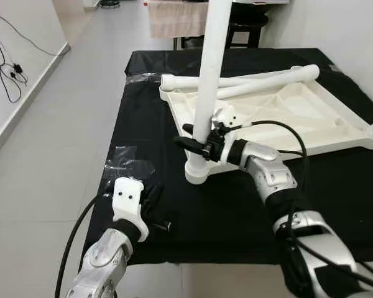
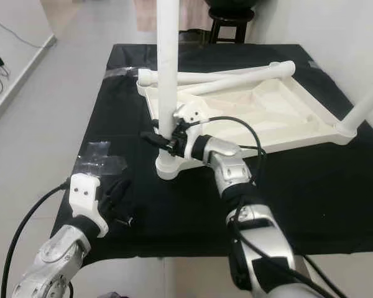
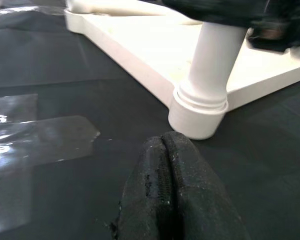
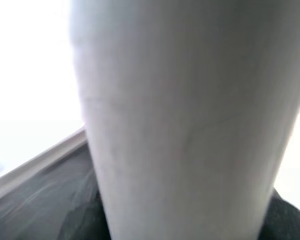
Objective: Building children table
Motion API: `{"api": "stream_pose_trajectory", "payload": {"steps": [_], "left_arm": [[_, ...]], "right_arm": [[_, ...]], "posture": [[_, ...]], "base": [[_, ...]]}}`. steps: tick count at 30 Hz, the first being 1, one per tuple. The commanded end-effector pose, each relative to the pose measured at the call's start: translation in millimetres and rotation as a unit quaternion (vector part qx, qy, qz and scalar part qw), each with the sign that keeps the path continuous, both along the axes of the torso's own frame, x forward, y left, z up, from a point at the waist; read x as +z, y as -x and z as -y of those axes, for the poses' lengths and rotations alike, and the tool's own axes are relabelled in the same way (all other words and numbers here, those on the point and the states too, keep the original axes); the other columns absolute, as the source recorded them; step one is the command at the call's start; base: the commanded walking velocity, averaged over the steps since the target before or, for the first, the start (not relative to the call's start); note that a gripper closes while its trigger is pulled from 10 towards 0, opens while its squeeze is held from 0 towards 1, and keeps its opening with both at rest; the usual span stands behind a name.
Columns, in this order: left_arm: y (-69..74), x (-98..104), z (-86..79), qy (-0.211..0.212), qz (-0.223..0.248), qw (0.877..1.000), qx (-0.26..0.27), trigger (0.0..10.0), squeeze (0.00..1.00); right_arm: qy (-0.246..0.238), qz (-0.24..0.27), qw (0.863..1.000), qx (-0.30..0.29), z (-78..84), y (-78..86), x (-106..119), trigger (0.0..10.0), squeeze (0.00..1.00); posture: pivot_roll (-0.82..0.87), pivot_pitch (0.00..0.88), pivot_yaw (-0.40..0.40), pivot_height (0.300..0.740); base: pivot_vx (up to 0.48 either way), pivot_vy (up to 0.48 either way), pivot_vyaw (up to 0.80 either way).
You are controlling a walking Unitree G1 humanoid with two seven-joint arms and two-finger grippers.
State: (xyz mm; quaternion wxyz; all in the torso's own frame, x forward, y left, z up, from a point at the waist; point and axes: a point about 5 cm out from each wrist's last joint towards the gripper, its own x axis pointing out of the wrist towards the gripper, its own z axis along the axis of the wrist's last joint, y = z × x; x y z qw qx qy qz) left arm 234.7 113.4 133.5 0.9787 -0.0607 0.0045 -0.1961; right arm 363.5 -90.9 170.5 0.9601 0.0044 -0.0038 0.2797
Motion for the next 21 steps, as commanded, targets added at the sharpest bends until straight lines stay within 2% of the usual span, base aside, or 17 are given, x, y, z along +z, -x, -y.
{"api": "stream_pose_trajectory", "payload": {"steps": [1,2,6,10,11,12,13,14,16,18,20,21], "left_arm": [[1.6,-0.5,-1.0,-0.003,-0.005,1.0,-0.001,10.0,0.0],[1.3,-0.9,-1.0,-0.003,-0.005,1.0,-0.003,10.0,0.0],[0.9,-1.5,-0.2,-0.003,-0.006,1.0,-0.004,10.0,0.0],[1.0,-2.7,0.6,-0.003,-0.007,1.0,-0.004,10.0,0.0],[1.0,-2.7,0.3,-0.004,-0.006,1.0,-0.001,10.0,0.0],[1.0,-2.7,0.3,-0.004,-0.006,1.0,-0.001,10.0,0.0],[1.1,-2.7,0.1,-0.004,-0.005,1.0,0.001,10.0,0.0],[1.2,-2.7,-0.1,-0.004,-0.005,1.0,0.003,10.0,0.0],[1.2,-2.7,-0.1,-0.004,-0.005,1.0,0.003,10.0,0.0],[1.3,-3.1,0.1,-0.005,-0.006,1.0,0.002,10.0,0.0],[1.5,-3.8,1.3,-0.003,-0.008,1.0,-0.001,10.0,0.0],[1.5,-3.8,1.3,-0.003,-0.008,1.0,-0.001,10.0,0.0]], "right_arm": [[0.046,-0.12,0.984,-0.123,22.7,6.8,-45.6,0.0,0.0],[0.046,-0.107,0.979,-0.165,8.1,26.0,-43.6,0.0,0.0],[0.055,-0.089,0.981,-0.162,5.2,23.6,-39.4,0.0,0.0],[0.065,-0.066,0.981,-0.168,-0.1,10.7,-31.8,0.0,0.0],[0.056,-0.064,0.985,-0.15,-6.2,9.2,-30.0,9.5,0.0],[0.056,-0.064,0.985,-0.15,-6.2,9.2,-30.0,9.5,0.0],[0.05,-0.063,0.988,-0.135,-11.6,8.8,-28.7,10.0,0.8],[0.032,-0.061,0.99,-0.124,-15.0,8.2,-26.9,10.0,1.0],[0.032,-0.061,0.99,-0.124,-15.0,8.2,-26.9,10.0,1.0],[0.004,-0.037,0.995,-0.089,-24.6,9.5,-13.1,10.0,1.0],[-0.031,0.007,0.999,-0.012,-28.5,6.8,10.1,10.0,1.0],[-0.031,0.007,0.999,-0.012,-28.5,6.8,10.1,10.0,1.0]], "posture": [[0.12,0.13,-0.009,0.74],[0.12,0.115,0.0,0.74],[0.13,0.112,-0.005,0.74],[0.14,0.108,-0.022,0.74],[0.14,0.106,-0.024,0.74],[0.14,0.106,-0.024,0.74],[0.15,0.103,-0.025,0.74],[0.15,0.103,-0.025,0.74],[0.15,0.103,-0.025,0.74],[0.15,0.098,-0.02,0.74],[0.15,0.094,-0.018,0.74],[0.15,0.094,-0.018,0.74]], "base": [[0.0,0.0,0.0],[0.0,0.0,0.0],[0.0,0.0,0.0],[0.0,0.0,0.0],[0.0,0.0,0.0],[0.0,0.0,0.0],[0.0,0.0,0.0],[0.0,0.0,0.0],[0.0,0.0,0.0],[0.0,0.0,0.0],[0.0,0.0,0.0],[0.0,0.0,0.0]]}}
